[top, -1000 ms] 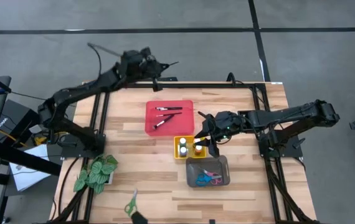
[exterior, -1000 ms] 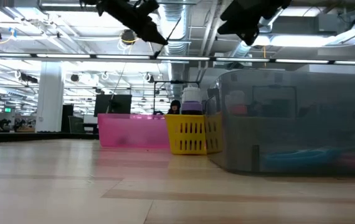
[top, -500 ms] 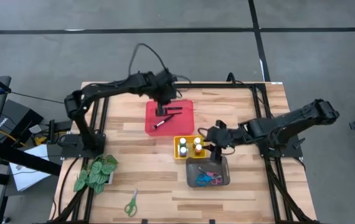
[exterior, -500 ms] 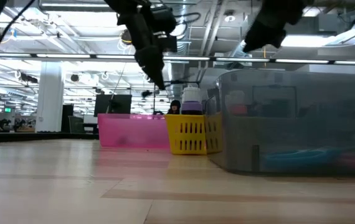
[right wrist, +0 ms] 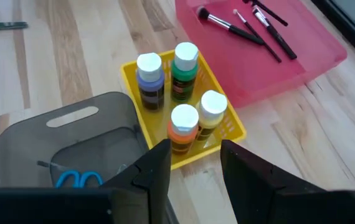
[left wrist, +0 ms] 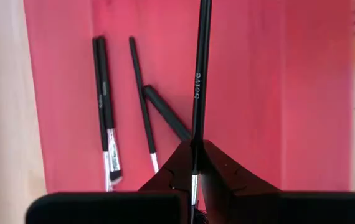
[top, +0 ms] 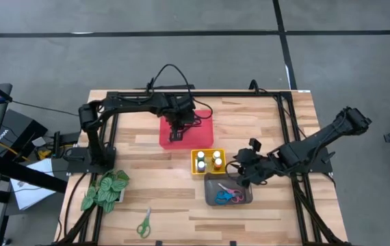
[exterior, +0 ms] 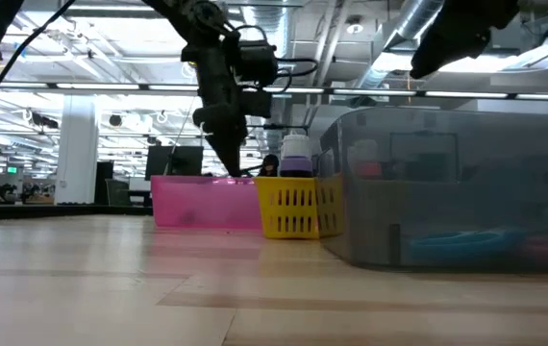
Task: Pick & Place Paint Supplies
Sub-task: Put the brow brush into the red bin
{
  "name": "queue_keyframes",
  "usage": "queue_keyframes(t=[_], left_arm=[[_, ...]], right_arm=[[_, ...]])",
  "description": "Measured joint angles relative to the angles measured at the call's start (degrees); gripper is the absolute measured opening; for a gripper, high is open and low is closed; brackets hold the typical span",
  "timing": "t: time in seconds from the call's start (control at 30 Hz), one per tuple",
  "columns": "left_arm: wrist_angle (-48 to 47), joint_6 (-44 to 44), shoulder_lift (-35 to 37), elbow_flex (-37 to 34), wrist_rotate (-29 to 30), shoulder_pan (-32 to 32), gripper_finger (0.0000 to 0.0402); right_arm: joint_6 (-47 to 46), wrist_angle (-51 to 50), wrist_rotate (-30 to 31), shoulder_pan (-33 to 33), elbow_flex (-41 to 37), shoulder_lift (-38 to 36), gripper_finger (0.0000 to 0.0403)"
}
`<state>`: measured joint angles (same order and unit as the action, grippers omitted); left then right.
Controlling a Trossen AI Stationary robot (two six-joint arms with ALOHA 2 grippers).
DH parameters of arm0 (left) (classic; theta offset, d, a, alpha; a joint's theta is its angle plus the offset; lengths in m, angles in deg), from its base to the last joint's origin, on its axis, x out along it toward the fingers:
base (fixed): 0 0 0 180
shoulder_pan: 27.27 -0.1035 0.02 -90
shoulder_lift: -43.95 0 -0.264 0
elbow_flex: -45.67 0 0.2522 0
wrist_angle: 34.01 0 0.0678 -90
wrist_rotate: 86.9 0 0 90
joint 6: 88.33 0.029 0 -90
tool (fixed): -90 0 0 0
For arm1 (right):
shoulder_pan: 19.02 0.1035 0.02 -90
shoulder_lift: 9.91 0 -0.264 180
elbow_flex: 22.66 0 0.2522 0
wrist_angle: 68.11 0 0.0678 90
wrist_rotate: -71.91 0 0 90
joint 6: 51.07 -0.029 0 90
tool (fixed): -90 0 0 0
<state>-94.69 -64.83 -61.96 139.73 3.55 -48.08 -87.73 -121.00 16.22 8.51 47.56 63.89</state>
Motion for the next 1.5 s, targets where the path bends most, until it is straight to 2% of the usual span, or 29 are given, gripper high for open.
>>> queue_keyframes(t=[0.4, 0.6, 0.8, 1.23, 1.5], left_arm=[[9.52, 1.08, 0.10, -6.24, 0.64, -2.92, 0.0005], [12.78, 2.19, -2.69, -6.54, 0.99, -4.65, 0.0005], [12.59, 3.55, -5.55, -6.56, 2.12, -4.73, 0.0005], [13.22, 3.96, -5.11, -6.56, 2.12, -5.43, 0.0006], [15.69, 4.71, -5.11, -6.56, 2.12, -5.41, 0.0050]], right_arm=[[-0.44, 0.04, 0.50, 0.48, 0.00, 0.00, 0.0134], [-0.39, 0.07, 0.59, 0.48, 0.00, 0.00, 0.0134], [-0.24, 0.09, 0.68, 0.48, 0.00, 0.00, 0.0134], [0.65, 0.11, 1.75, 0.15, 0.00, 0.00, 0.0134], [0.63, 0.11, 1.71, 0.21, 0.00, 0.00, 0.0134]])
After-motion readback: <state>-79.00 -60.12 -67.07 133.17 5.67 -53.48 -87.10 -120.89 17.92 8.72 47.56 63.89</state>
